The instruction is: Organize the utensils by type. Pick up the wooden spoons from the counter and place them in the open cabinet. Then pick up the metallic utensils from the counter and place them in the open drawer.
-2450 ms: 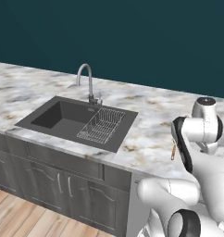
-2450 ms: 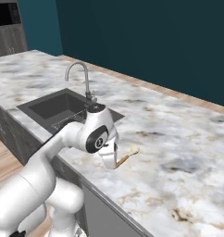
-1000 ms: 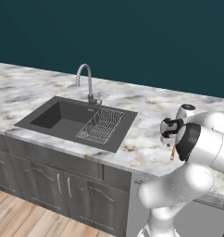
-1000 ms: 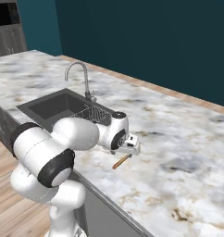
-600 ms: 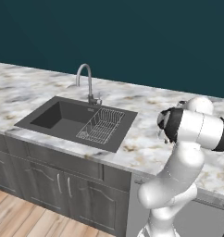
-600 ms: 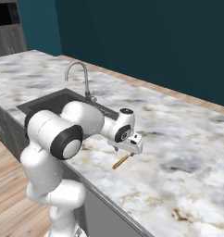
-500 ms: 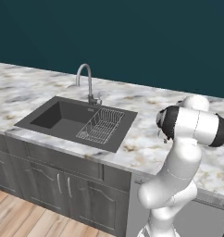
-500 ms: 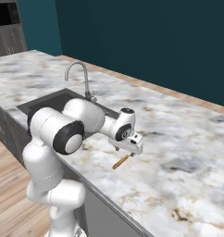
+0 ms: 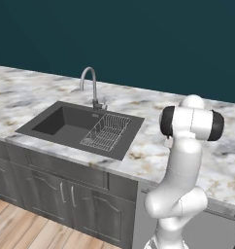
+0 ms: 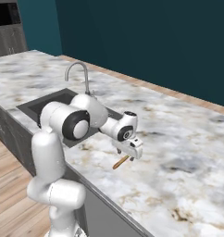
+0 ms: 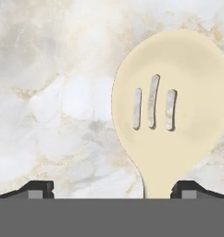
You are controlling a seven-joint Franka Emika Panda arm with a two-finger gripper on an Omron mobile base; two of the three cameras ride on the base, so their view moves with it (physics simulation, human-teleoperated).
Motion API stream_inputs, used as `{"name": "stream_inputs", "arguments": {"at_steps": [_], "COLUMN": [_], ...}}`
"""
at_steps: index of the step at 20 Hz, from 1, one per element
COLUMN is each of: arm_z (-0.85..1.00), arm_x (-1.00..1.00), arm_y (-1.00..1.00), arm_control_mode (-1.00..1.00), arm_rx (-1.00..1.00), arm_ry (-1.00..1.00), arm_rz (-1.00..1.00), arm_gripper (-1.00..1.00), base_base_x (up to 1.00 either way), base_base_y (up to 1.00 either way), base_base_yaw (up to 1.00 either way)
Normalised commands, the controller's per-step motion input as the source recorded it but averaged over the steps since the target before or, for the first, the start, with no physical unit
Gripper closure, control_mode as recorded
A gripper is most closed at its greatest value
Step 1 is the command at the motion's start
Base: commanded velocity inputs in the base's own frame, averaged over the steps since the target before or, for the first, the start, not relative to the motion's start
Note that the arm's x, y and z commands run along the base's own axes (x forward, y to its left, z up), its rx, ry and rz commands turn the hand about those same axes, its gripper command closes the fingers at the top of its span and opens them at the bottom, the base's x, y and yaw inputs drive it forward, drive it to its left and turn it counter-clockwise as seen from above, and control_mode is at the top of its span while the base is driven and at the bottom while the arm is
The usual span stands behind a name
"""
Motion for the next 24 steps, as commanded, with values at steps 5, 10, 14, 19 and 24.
{"name": "stream_inputs", "arguments": {"at_steps": [5, 10, 14, 19, 24], "arm_z": [-0.75, -0.6, -0.39, -0.1, 0.64], "arm_x": [0.07, 0.0, 0.0, -0.08, -0.42], "arm_y": [-0.11, 0.02, 0.27, 0.2, 0.0], "arm_control_mode": [-1.0, -1.0, -1.0, -1.0, -1.0], "arm_rx": [0.0, 0.0, 0.0, 0.0, 0.01], "arm_ry": [0.04, 0.01, 0.0, 0.0, -0.01], "arm_rz": [-0.23, -0.26, -0.3, -0.3, -0.24], "arm_gripper": [1.0, 1.0, 1.0, 1.0, 1.0], "base_base_x": [0.0, 0.0, 0.0, 0.0, 0.0], "base_base_y": [0.0, 0.0, 0.0, 0.0, 0.0], "base_base_yaw": [0.0, 0.0, 0.0, 0.0, 0.0]}}
